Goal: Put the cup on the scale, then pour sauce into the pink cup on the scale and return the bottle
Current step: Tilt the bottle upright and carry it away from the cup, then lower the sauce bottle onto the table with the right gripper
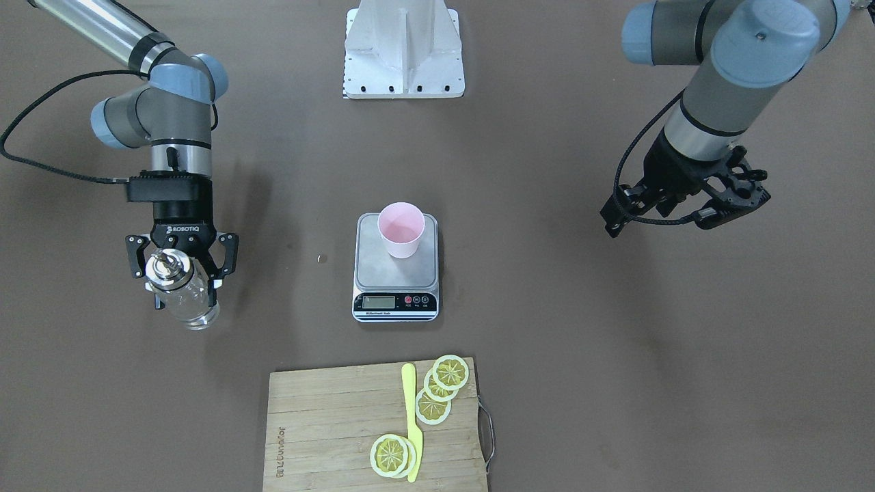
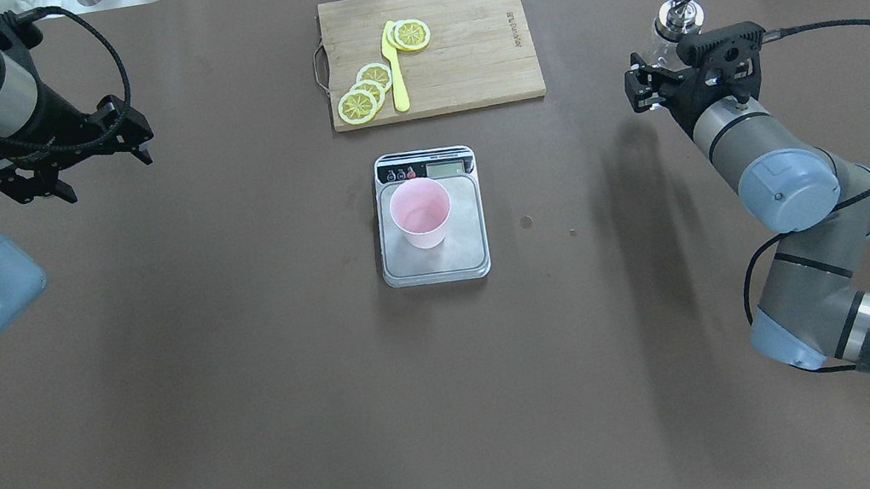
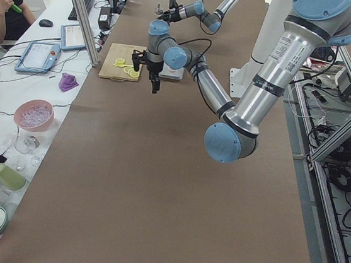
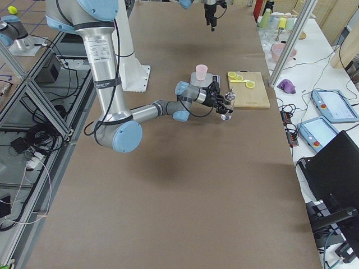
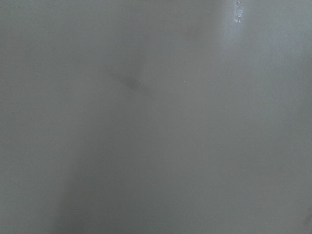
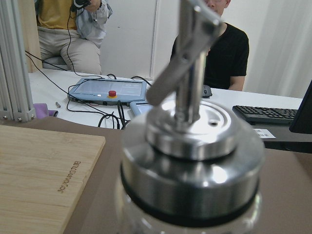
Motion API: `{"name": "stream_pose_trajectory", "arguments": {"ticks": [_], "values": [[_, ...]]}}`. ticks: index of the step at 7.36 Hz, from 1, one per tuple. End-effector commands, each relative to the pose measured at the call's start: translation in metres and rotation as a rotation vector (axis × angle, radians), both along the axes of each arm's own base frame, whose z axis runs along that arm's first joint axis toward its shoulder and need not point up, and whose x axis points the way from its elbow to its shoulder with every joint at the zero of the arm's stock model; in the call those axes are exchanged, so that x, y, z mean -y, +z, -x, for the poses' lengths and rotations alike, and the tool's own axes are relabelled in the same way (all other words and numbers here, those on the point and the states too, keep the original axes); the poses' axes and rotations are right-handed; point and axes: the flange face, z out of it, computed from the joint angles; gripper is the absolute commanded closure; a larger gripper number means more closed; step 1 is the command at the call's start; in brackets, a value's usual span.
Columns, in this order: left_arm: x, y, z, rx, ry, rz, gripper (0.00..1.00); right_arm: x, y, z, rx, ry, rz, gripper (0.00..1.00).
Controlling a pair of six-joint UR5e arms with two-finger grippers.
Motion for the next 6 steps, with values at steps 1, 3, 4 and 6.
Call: {"name": "stream_pose_trajectory", "arguments": {"ticks": [1,3,4,6], "values": [[0.001,-0.001,-0.001,0.000,0.000,0.000,0.01,0.005,0.008,-0.004,0.056,0.004,0.029,1.00],[0.001,-0.002,-0.002,-0.001,0.001,-0.001,0.01,0.006,0.032,-0.003,0.010,-0.004,0.056,1.00],[0.002,-0.002,-0.001,-0.001,0.000,-0.001,0.01,0.007,0.038,-0.003,-0.002,-0.007,0.061,1.00],[0.001,-0.002,-0.001,-0.002,0.000,-0.002,0.01,0.008,0.051,-0.001,-0.024,-0.007,0.077,1.00]]}}
